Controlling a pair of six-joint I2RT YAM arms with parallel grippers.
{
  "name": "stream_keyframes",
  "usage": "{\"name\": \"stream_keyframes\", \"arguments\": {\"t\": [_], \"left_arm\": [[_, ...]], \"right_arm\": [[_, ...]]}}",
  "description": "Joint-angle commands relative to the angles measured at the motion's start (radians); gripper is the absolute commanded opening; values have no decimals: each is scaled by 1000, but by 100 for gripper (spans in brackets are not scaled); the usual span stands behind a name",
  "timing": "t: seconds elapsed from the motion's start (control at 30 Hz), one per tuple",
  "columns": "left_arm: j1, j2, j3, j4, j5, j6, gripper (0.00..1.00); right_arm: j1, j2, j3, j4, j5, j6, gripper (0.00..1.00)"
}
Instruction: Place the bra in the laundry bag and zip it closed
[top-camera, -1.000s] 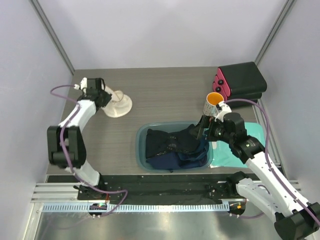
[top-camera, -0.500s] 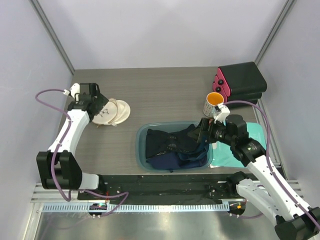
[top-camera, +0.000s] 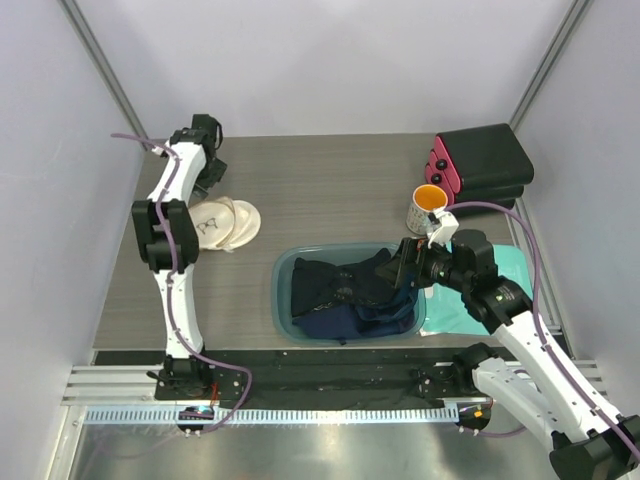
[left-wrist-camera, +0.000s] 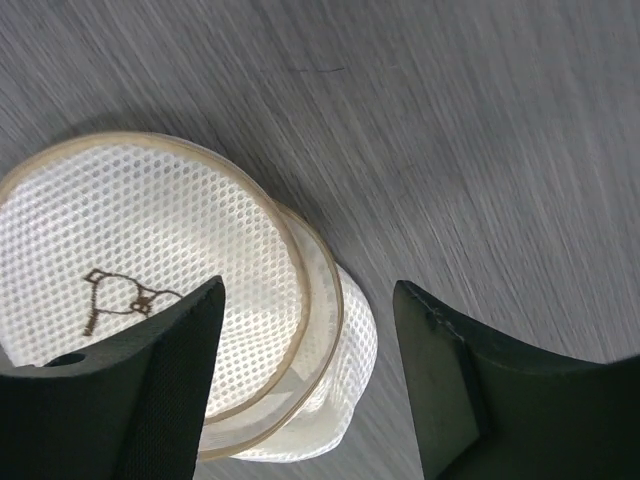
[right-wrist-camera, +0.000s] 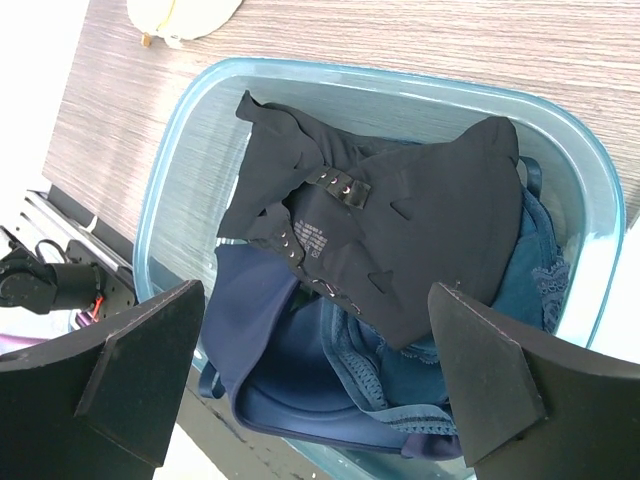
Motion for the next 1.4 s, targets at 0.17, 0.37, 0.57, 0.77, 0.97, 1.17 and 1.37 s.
{"name": "stream_keyframes", "arguments": {"t": [0.17, 0.37, 0.57, 0.77, 0.97, 1.17, 1.37], "left_arm": [[49, 184, 196, -168, -35, -209, 53], [54, 152, 89, -98, -40, -263, 46], [59, 210, 109, -99, 8, -265, 39], [63, 233, 150, -85, -9, -214, 8], [65, 99, 176, -67, -34, -88, 0], [94, -266, -200, 320, 223, 128, 0], [161, -592, -670, 668, 540, 260, 0]], "right_arm": [[2, 4, 37, 23, -13, -40, 100], [2, -1, 32, 26, -13, -41, 100], [2, -7, 28, 30, -20, -37, 100], [2, -21, 25, 29, -13, -24, 100], [2, -19, 28, 30, -20, -12, 100], [2, 2, 14, 40, -23, -6, 100], [2, -7, -12, 60, -35, 15, 100]]}}
